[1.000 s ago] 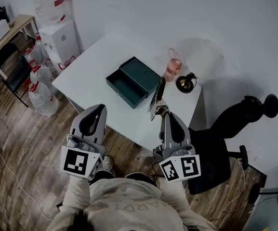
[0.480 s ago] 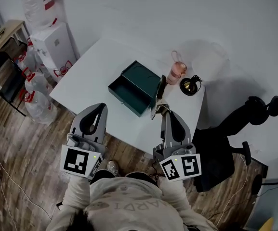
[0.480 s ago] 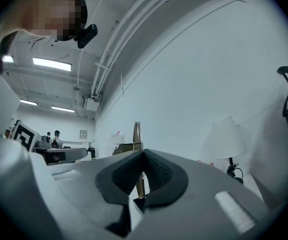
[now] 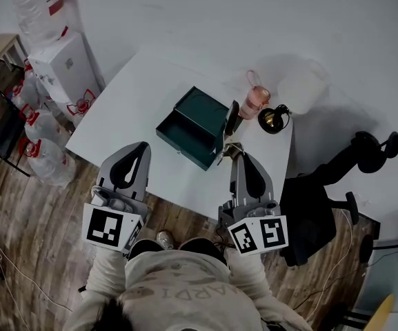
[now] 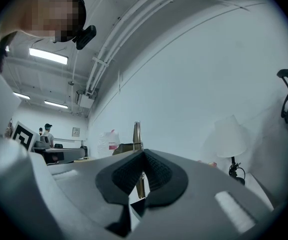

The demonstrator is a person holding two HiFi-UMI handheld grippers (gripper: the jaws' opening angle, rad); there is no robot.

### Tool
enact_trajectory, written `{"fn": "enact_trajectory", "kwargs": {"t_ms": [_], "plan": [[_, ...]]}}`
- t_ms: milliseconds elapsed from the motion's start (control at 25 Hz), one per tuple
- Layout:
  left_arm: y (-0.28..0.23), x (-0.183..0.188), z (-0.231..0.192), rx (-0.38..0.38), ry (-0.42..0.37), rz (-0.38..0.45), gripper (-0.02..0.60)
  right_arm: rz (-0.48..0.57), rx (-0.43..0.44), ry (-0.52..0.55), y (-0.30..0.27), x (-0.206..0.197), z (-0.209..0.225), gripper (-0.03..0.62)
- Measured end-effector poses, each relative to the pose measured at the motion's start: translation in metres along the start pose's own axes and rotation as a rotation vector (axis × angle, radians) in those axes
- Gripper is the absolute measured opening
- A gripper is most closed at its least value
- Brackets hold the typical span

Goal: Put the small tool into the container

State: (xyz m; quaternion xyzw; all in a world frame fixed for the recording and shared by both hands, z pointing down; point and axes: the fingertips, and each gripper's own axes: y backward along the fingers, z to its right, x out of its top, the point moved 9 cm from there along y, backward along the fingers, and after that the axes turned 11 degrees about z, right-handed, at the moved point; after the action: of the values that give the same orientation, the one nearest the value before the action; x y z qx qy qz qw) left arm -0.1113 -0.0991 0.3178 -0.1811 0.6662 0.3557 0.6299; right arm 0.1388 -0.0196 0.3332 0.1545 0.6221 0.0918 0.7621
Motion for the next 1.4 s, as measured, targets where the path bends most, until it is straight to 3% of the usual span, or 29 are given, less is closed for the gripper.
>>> {"fn": "enact_trajectory", "kwargs": {"t_ms": [320,640,1400], "plan": [[-0.003,-0.010,-0.022,-0.002,0.029,-0.008,0.003,-0.062,-0.004,0.047,-0.018,-0.017,-0.002,0.011],[-0.011,-0.019,-0.040,0.045,0.033,-0.024,0.003,-0.180,0.033,0.093,-0.049,-0.051,0.011,0.011],[-0.045,-0.051,-0.076,0.162,0.046,-0.078,0.003,-0.568,0.164,0.186,-0.115,-0.155,0.048,0.011]]}}
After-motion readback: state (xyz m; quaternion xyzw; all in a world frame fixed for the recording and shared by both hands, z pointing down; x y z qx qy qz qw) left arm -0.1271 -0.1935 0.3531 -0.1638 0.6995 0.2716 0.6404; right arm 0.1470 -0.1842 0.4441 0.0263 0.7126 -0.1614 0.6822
